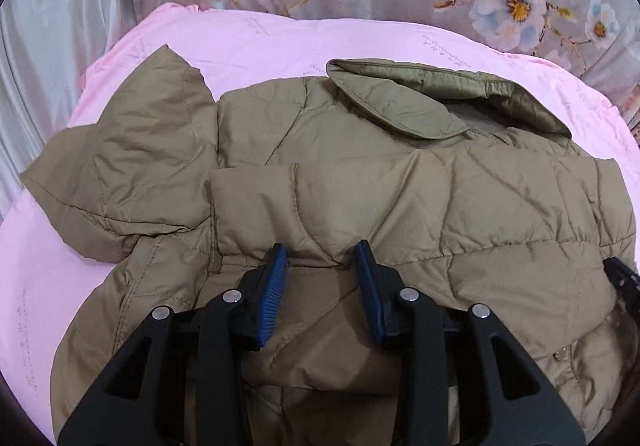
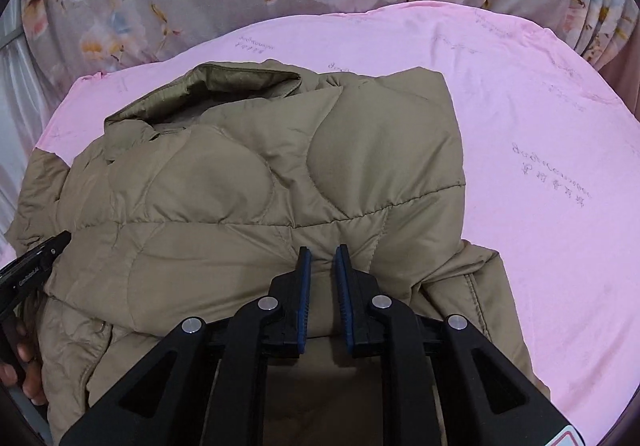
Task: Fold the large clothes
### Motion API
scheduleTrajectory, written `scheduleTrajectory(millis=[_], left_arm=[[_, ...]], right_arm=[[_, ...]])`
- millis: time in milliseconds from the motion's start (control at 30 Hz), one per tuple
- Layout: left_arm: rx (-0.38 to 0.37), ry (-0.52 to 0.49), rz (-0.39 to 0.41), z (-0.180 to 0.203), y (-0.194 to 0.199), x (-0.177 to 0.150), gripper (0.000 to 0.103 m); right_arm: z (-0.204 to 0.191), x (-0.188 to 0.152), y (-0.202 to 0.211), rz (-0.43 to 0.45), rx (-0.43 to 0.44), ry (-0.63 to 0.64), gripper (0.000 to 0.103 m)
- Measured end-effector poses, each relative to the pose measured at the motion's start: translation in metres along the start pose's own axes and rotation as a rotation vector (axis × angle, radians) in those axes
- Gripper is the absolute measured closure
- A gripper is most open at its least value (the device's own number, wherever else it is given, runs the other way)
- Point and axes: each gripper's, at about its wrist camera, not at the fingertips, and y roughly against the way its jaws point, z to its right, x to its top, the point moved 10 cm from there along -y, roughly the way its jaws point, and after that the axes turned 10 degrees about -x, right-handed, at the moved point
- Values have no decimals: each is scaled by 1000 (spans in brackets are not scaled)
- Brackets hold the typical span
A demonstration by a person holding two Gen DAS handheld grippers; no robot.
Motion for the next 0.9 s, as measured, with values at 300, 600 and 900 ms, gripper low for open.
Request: scheduleTrajectory(millis=[300, 600, 900], left_arm=[[-95, 149, 70, -25, 27, 8, 55], [1, 632, 177, -263, 90, 34, 21], [-64, 990, 148, -390, 42, 7, 30]], right_arm=[[4, 0, 1, 9, 35, -45, 89], [-3, -12, 55, 132, 7, -13, 59], [-2, -22, 35, 63, -16, -16, 55]])
